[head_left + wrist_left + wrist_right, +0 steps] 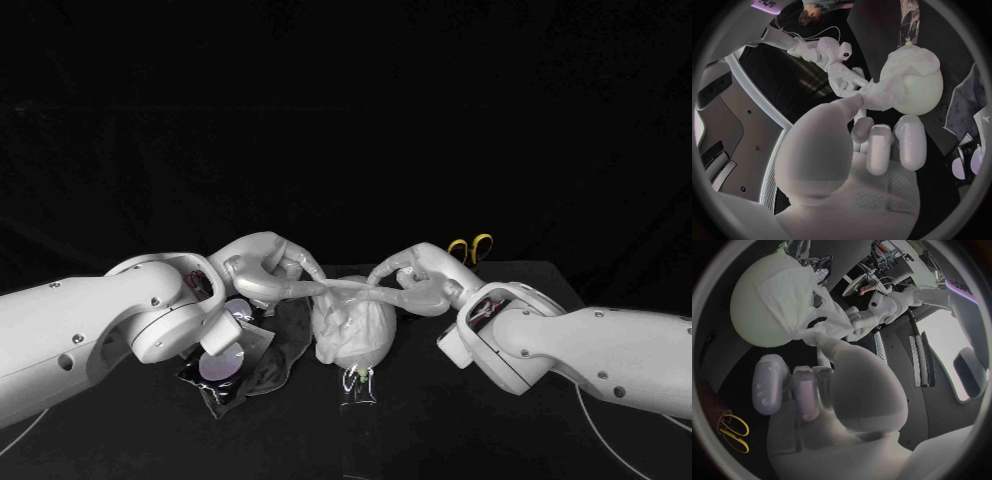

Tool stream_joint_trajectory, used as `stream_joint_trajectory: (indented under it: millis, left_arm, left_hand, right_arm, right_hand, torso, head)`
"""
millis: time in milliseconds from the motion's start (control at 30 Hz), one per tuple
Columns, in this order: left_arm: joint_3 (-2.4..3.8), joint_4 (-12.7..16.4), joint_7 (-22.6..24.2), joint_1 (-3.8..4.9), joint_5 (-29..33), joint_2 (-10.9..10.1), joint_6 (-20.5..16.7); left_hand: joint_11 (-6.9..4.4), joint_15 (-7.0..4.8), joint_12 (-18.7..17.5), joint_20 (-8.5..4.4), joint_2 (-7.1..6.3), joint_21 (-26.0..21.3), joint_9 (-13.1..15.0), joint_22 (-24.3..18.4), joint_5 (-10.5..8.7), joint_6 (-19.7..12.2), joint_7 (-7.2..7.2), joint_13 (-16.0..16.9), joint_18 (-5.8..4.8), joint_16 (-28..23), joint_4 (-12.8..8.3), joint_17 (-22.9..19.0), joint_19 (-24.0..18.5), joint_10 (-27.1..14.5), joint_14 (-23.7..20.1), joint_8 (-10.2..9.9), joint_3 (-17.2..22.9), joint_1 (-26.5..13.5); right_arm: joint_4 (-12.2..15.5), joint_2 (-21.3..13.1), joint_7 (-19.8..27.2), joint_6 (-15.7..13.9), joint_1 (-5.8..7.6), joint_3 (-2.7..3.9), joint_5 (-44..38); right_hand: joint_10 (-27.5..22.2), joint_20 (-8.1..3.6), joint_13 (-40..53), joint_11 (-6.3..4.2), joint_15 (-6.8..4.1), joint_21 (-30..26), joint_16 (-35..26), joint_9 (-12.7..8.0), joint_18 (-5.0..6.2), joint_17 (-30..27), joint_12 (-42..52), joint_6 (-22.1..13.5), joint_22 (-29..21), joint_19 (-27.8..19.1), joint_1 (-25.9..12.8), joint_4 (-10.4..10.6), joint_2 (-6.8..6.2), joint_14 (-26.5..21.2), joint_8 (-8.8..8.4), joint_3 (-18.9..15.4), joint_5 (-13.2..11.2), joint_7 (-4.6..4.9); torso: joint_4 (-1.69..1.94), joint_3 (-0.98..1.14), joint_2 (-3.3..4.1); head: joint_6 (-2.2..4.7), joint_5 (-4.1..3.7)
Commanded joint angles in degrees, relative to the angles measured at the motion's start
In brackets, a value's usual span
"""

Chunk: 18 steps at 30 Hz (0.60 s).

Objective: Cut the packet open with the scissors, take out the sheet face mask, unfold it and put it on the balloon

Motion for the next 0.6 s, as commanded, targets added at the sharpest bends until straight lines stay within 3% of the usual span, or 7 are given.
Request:
stream_joint_trajectory:
  millis: [33,133,233,367,467,600]
  left_arm:
    - [0.04,0.6,1.9,0.06,0.3,-0.2,-1.8]
    - [0.04,1.1,2.2,0.06,0.5,-0.4,-2.3]
    - [0.04,2.1,2.4,0.06,0.7,-0.9,-2.4]
    - [0.04,3.3,2.2,0.07,0.7,-1.6,-2.0]
    - [0.05,4.0,2.0,0.07,0.8,-1.9,-1.6]
    - [0.05,4.6,1.6,0.08,0.8,-2.1,-1.2]
  left_hand:
    - [-0.04,-0.15,0.0,-0.15,0.42,-0.1,1.9,2.3,0.36,0.2,0.23,0.0,-0.16,0.2,-0.1,14.3,-0.3,0.4,6.0,0.2,0.3,-0.1]
    - [-0.03,-0.15,0.0,-0.15,0.40,-0.1,1.9,2.1,0.35,0.2,0.22,0.0,-0.13,0.2,-0.1,14.1,-0.4,0.3,5.9,0.3,0.3,-0.1]
    - [-0.01,-0.14,-0.1,-0.15,0.37,-0.2,1.9,2.0,0.36,0.2,0.21,-0.3,-0.09,0.2,-0.1,14.0,-0.5,0.2,5.9,0.3,0.3,-0.2]
    - [0.00,-0.14,-0.2,-0.15,0.36,-0.2,1.9,2.0,0.36,0.3,0.20,-0.4,-0.11,0.2,-0.1,14.0,-0.4,0.1,5.9,0.3,0.3,-0.2]
    - [0.02,-0.13,-0.2,-0.15,0.31,-0.2,1.9,2.0,0.36,0.3,0.18,-0.5,-0.10,0.2,-0.1,14.0,-0.5,0.0,5.9,0.3,0.3,-0.2]
    - [0.03,-0.12,-0.3,-0.15,0.24,-0.2,1.9,2.1,0.35,0.3,0.18,-0.7,-0.12,0.2,-0.2,14.1,-0.4,-0.1,5.9,0.2,0.4,-0.3]
  right_arm:
    - [1.2,-1.2,1.3,-0.7,0.96,0.17,0.9]
    - [2.4,-2.7,1.3,0.4,1.99,0.23,0.7]
    - [4.5,-5.4,1.1,2.8,3.78,0.26,0.4]
    - [6.9,-7.8,0.8,4.7,5.15,0.24,-0.1]
    - [8.4,-9.1,0.7,5.1,5.68,0.23,-0.6]
    - [10.0,-10.4,0.8,4.7,6.57,0.22,-1.3]
  right_hand:
    - [6.0,-0.21,15.1,-0.44,-0.44,-0.4,0.2,2.0,0.38,15.1,0.2,-0.2,10.6,-0.2,-0.7,-0.1,0.13,6.1,0.28,0.4,-0.1,-0.10]
    - [6.0,-0.22,15.1,-0.46,-0.46,-0.4,0.2,2.1,0.39,15.1,0.2,-0.2,10.6,-0.2,-0.9,-0.1,0.08,6.1,0.35,0.5,-0.1,-0.11]
    - [6.0,-0.24,15.1,-0.48,-0.47,-0.3,0.2,2.3,0.36,15.1,0.2,-0.3,10.6,-0.2,-1.1,-0.2,-0.03,6.1,0.45,0.7,-0.1,-0.14]
    - [6.0,-0.24,15.1,-0.49,-0.47,-0.2,0.2,2.3,0.34,15.1,0.2,-0.3,10.7,-0.1,-1.1,-0.2,-0.07,6.1,0.50,0.7,-0.1,-0.15]
    - [6.0,-0.25,15.1,-0.49,-0.48,-0.2,0.2,2.4,0.33,15.1,0.2,-0.3,10.7,-0.1,-1.2,-0.2,-0.11,6.1,0.54,0.7,-0.1,-0.16]
    - [6.0,-0.25,15.1,-0.49,-0.48,-0.2,0.2,2.4,0.33,15.1,0.2,-0.3,10.7,-0.1,-1.2,-0.2,-0.11,6.1,0.54,0.7,-0.1,-0.16]
  torso:
    - [0.06,-0.02,-0.16]
    - [0.08,-0.06,-0.21]
    - [0.19,-0.09,-0.30]
    - [0.08,-0.12,-0.28]
    - [0.12,-0.10,-0.33]
    - [0.17,-0.04,-0.32]
  head:
    - [0.71,0.02]
    - [1.11,-0.01]
    - [2.10,-0.07]
    - [2.76,0.00]
    - [3.02,-0.03]
    - [4.09,-0.17]
